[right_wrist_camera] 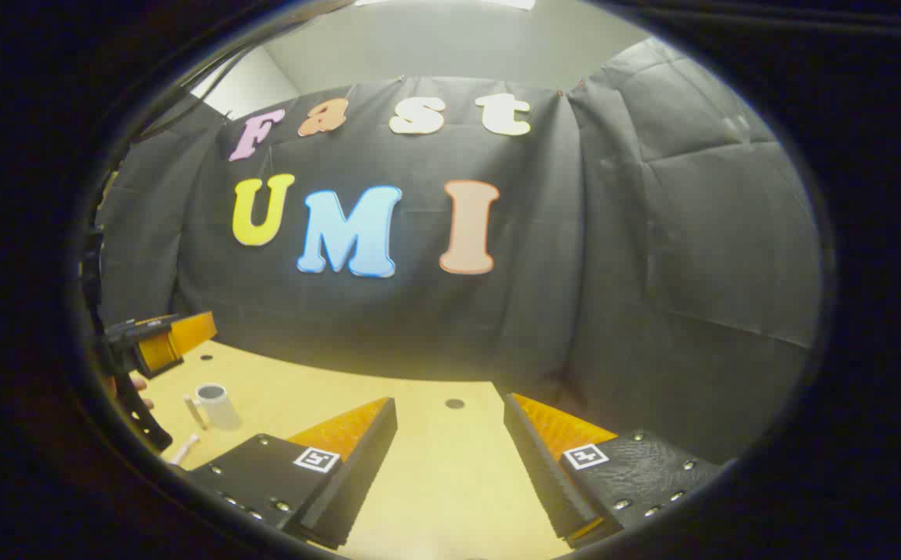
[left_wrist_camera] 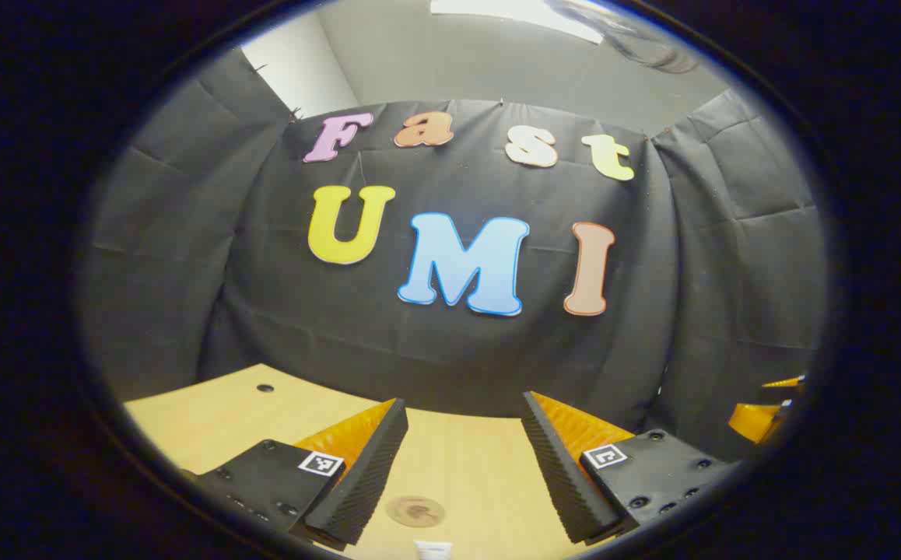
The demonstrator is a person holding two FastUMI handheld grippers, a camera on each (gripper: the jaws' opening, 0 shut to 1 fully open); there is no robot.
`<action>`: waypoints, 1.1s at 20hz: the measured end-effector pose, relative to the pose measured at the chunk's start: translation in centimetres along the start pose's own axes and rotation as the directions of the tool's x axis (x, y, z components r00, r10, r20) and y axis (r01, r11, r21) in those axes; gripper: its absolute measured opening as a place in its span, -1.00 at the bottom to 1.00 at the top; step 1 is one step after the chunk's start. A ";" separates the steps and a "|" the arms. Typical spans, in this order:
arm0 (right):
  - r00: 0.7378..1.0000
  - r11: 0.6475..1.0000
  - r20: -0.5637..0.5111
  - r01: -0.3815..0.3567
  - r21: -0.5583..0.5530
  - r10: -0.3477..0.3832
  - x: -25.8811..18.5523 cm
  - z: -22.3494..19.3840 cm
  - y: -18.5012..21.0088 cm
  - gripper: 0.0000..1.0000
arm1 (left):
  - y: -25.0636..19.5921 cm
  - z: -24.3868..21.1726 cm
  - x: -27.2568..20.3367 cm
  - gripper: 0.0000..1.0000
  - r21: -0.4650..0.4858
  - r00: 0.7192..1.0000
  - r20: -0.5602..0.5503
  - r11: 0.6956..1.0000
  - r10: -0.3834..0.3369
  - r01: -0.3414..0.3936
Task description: Put the toothbrush and toothpaste on the desktop into the cup, then pick up the cup and place it on the coaster on the desktop.
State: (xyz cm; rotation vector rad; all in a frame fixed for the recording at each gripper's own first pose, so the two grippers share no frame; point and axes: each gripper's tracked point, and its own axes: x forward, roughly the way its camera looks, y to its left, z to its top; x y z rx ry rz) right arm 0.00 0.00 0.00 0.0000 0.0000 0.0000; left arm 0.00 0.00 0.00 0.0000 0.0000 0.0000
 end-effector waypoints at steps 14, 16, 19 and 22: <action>0.966 0.981 -0.171 -0.185 0.059 0.193 2.4 0.2 23.4 0.79 | 21.5 1.9 0.0 1.00 0.105 0.977 -0.202 0.993 0.071 -0.050; 0.961 0.978 -0.183 -0.195 0.073 0.206 2.0 -0.2 23.4 0.79 | 21.5 1.9 0.0 1.00 0.111 0.977 -0.199 0.992 0.082 -0.060; 0.954 0.976 -0.207 -0.209 0.061 0.218 2.1 -0.6 23.8 0.79 | 21.0 1.6 0.2 0.89 0.115 0.974 -0.209 0.992 0.083 -0.060; 0.946 0.974 -0.233 -0.213 0.079 0.225 2.1 -0.7 23.8 0.79 | 20.1 0.7 0.2 0.89 0.125 0.970 -0.231 0.991 0.075 -0.047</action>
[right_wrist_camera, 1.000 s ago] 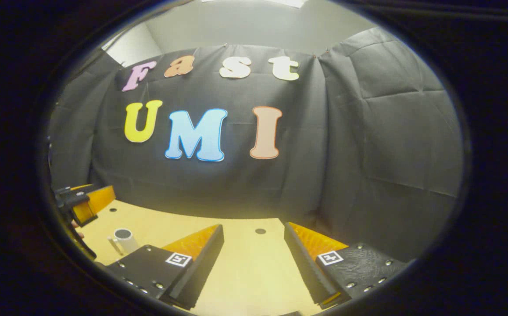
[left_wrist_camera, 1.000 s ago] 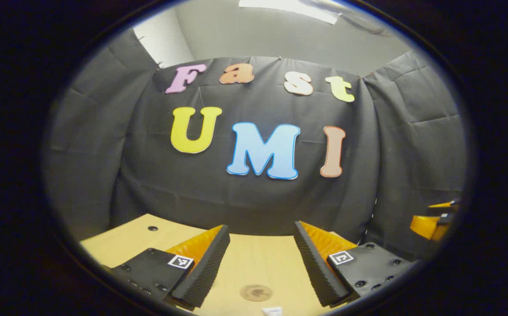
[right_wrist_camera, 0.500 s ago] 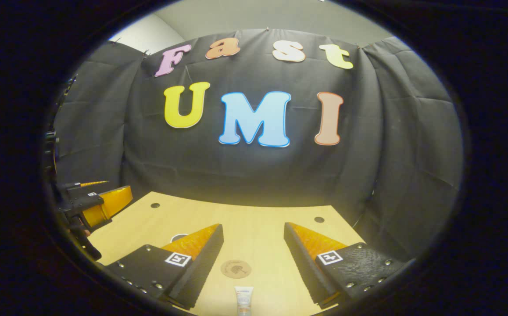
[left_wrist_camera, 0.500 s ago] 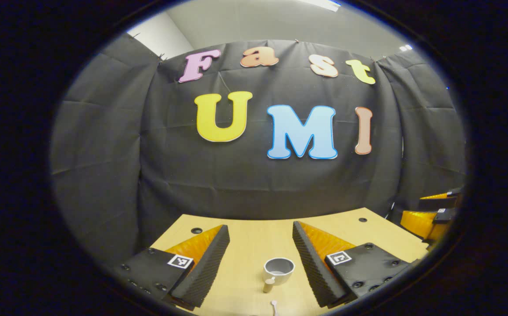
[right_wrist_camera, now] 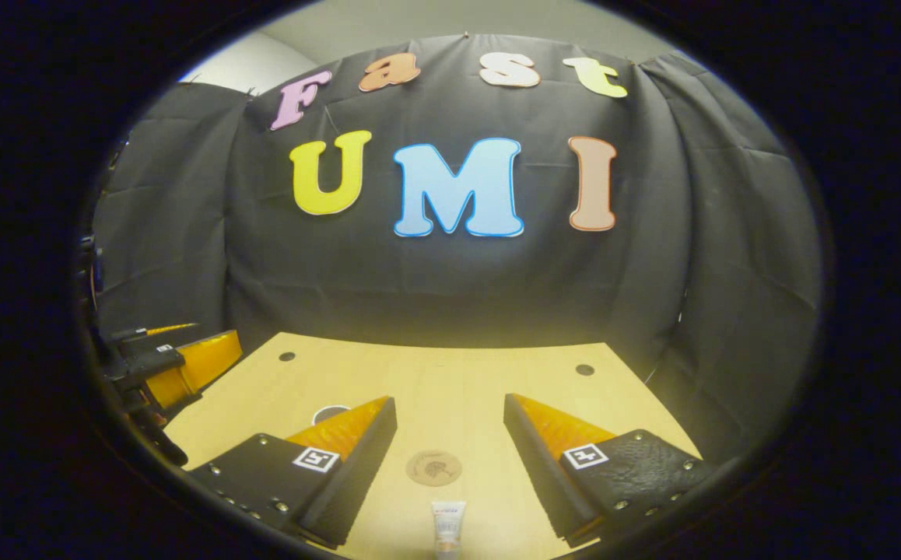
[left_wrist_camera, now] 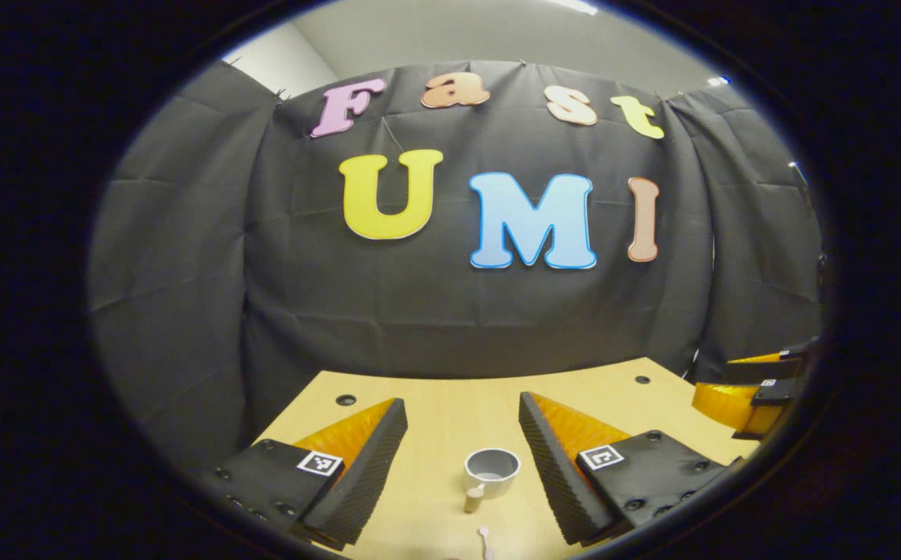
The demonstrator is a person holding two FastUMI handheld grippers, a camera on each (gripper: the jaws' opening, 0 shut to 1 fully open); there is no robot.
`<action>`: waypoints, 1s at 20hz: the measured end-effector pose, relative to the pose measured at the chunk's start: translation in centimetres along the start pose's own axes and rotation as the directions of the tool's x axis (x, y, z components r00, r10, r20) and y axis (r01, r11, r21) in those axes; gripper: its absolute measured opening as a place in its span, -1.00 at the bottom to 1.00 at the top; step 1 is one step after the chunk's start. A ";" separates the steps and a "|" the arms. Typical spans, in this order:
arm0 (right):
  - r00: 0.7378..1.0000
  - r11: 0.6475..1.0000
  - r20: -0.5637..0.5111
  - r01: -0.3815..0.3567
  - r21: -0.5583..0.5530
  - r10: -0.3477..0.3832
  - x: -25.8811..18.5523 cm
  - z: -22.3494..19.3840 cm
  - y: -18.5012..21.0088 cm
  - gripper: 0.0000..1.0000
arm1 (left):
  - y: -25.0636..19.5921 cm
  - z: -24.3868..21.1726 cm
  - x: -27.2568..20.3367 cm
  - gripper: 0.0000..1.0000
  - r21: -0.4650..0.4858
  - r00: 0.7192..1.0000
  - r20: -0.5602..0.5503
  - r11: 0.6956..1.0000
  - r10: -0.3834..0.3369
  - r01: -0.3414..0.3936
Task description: Put the toothbrush and toothpaste on the desktop into the cup, then pick up the cup and place it on the coaster on the desktop.
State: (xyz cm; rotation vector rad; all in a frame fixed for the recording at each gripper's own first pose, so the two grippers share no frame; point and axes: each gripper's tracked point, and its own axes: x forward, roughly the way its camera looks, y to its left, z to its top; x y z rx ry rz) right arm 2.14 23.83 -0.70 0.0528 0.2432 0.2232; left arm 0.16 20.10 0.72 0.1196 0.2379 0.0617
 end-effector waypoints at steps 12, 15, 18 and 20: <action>0.948 0.999 -0.318 -0.034 0.004 0.034 0.9 -9.9 0.1 0.79 | -3.1 -11.6 0.0 0.90 -0.011 0.956 -0.286 0.998 -0.059 0.058; 0.912 0.999 -0.407 -0.037 0.020 0.042 0.9 -14.2 0.2 0.79 | -2.9 -16.2 -0.7 1.00 -0.027 0.924 -0.380 0.999 -0.054 0.047; 0.866 0.999 -0.497 -0.036 0.032 0.047 1.1 -18.2 0.4 0.80 | -2.4 -20.5 -1.5 1.00 -0.044 0.883 -0.468 0.999 -0.043 0.026; 0.832 0.999 -0.553 -0.027 0.041 0.046 1.2 -20.9 0.5 0.80 | -2.1 -23.3 -2.3 1.00 -0.056 0.850 -0.526 0.998 -0.036 0.008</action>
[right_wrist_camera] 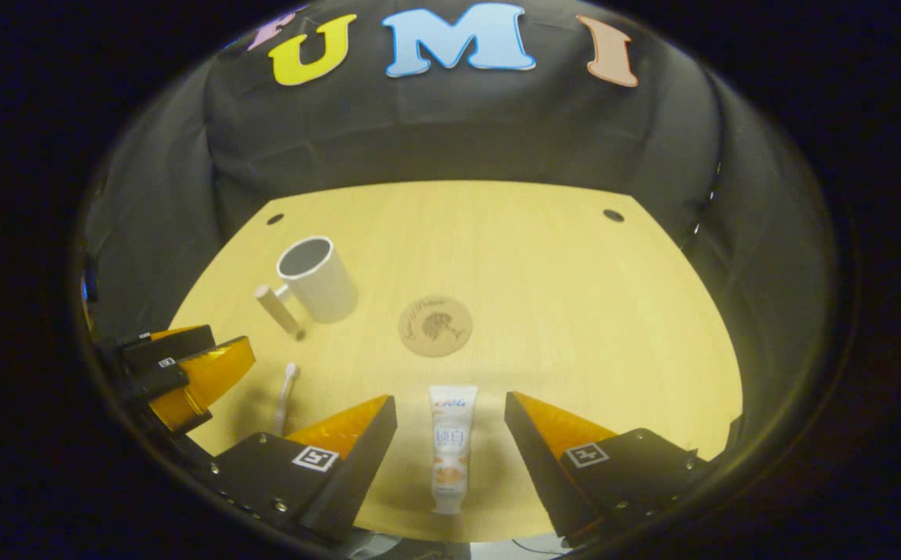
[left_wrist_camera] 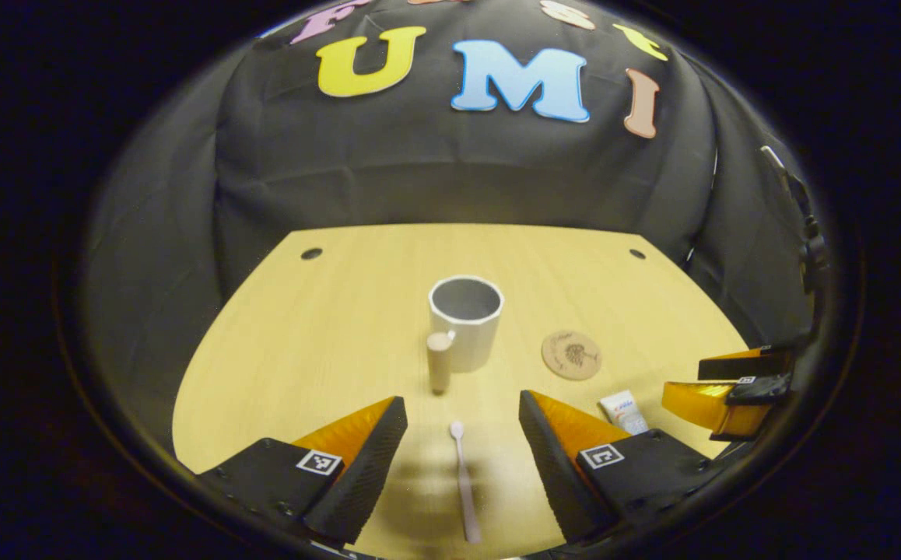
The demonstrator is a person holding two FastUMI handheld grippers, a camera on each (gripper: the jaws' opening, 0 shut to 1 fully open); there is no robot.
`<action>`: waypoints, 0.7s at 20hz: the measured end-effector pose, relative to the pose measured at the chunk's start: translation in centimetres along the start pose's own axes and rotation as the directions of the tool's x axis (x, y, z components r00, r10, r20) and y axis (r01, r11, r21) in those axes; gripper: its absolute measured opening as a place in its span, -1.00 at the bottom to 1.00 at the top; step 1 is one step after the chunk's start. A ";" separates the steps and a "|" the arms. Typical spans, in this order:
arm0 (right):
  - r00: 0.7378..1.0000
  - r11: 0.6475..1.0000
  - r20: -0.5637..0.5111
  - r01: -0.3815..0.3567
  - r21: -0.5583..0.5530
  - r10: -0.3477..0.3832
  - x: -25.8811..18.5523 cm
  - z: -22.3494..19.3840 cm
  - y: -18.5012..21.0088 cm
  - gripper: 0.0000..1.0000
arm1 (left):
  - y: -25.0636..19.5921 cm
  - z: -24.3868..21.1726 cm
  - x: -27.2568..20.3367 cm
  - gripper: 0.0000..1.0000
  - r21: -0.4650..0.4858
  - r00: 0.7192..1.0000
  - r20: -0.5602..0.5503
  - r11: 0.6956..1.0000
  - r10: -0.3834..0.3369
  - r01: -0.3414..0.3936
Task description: Put the toothbrush and toothpaste on the desktop into the cup, then pick up the cup and place it on the coaster on the desktop.
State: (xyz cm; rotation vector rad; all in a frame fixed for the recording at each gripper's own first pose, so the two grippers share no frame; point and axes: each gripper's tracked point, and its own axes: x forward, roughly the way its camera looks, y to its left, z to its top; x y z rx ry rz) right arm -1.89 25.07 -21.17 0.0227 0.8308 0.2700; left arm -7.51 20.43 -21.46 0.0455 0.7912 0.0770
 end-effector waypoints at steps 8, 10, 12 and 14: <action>0.983 1.000 -0.183 0.018 0.020 -0.014 3.4 -5.8 -0.3 0.82 | 0.8 -8.7 2.1 1.00 -0.019 0.969 -0.245 0.999 0.021 -0.027; 0.977 1.000 -0.211 0.017 0.012 -0.014 4.0 -6.6 -0.2 0.82 | 0.9 -9.4 2.6 0.95 -0.022 0.962 -0.272 0.999 0.021 -0.028; 0.972 1.000 -0.236 0.020 0.007 -0.017 4.6 -7.1 -0.1 0.82 | 1.0 -10.2 3.0 0.94 -0.011 0.955 -0.296 0.999 0.030 -0.035; 0.964 1.000 -0.264 0.023 0.006 -0.020 5.1 -7.9 -0.1 0.82 | 1.2 -11.3 3.4 0.94 -0.017 0.943 -0.331 0.999 0.041 -0.049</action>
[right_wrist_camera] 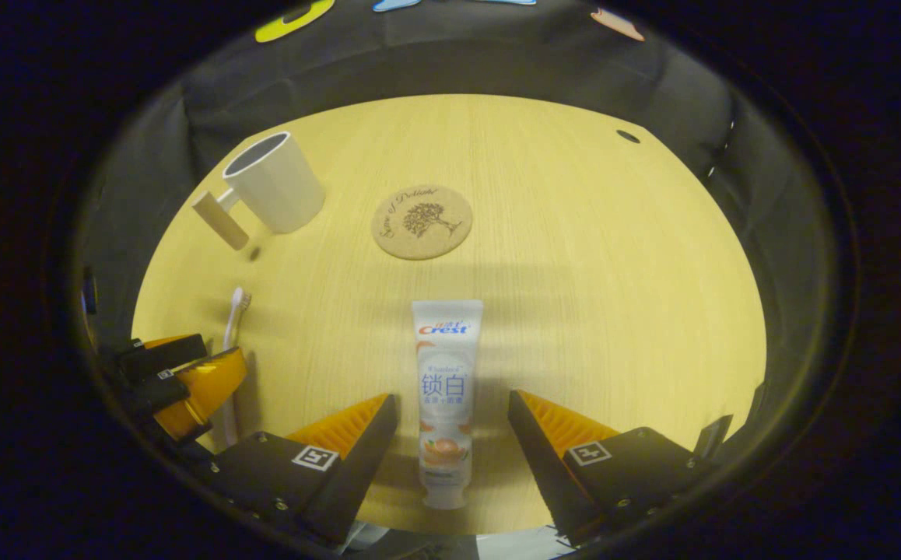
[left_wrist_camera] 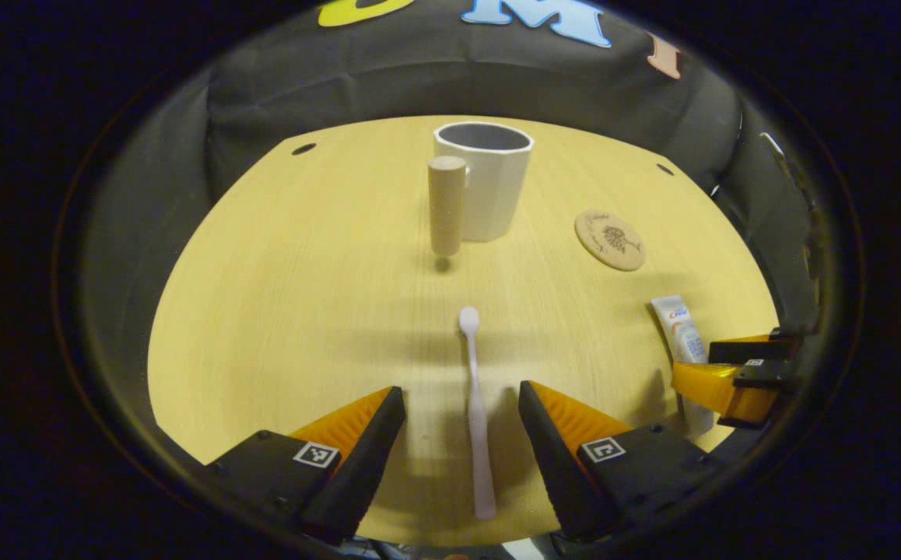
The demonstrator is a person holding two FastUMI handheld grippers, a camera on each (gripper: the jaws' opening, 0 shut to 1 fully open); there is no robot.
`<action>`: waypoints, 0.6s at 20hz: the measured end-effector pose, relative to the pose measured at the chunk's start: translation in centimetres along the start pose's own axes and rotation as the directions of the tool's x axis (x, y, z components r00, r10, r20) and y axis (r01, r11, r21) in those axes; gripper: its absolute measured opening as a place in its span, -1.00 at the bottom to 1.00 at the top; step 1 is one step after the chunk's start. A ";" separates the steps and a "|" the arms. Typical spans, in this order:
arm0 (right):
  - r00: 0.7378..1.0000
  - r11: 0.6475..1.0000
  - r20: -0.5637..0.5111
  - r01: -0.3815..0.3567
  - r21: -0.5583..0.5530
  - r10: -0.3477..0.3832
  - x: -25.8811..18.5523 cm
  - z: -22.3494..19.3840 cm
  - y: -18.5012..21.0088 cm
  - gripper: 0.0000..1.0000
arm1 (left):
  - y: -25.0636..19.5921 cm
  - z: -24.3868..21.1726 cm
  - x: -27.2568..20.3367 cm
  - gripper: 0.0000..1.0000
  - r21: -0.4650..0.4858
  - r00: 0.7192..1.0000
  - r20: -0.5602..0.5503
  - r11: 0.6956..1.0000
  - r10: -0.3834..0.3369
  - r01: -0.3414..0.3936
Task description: Put the toothbrush and toothpaste on the desktop into the cup, then pick up the cup and place it on the coaster on the desktop.
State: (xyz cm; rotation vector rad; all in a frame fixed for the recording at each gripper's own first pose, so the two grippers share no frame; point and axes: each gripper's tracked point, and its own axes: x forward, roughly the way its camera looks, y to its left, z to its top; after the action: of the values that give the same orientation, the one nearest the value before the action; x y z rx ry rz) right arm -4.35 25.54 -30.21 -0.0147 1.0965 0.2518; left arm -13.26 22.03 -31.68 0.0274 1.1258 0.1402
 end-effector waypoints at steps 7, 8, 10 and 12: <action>0.997 1.000 -0.079 0.014 -0.022 -0.016 0.3 -1.2 -0.1 0.85 | -0.3 0.5 0.3 0.96 0.041 1.000 -0.003 0.999 0.022 -0.022; 0.996 0.999 -0.081 0.017 -0.033 -0.019 0.5 -0.7 -0.1 0.84 | -0.5 0.7 0.5 0.82 0.050 1.000 0.000 0.999 0.018 -0.018; 0.996 1.000 -0.091 0.006 -0.030 -0.009 0.2 -0.7 0.2 0.28 | -0.8 1.1 0.6 0.34 0.060 1.000 0.008 0.998 0.016 -0.016; 0.993 1.000 -0.113 0.011 -0.025 -0.014 0.3 -0.7 0.2 -0.24 | -0.7 1.3 0.8 -0.38 0.053 1.000 0.013 0.998 0.027 -0.027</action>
State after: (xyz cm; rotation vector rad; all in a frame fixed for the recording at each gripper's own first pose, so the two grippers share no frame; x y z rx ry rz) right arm -4.87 25.72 -30.72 -0.0582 1.2062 0.2552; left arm -11.66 21.45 -31.88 0.0905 1.1175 0.1343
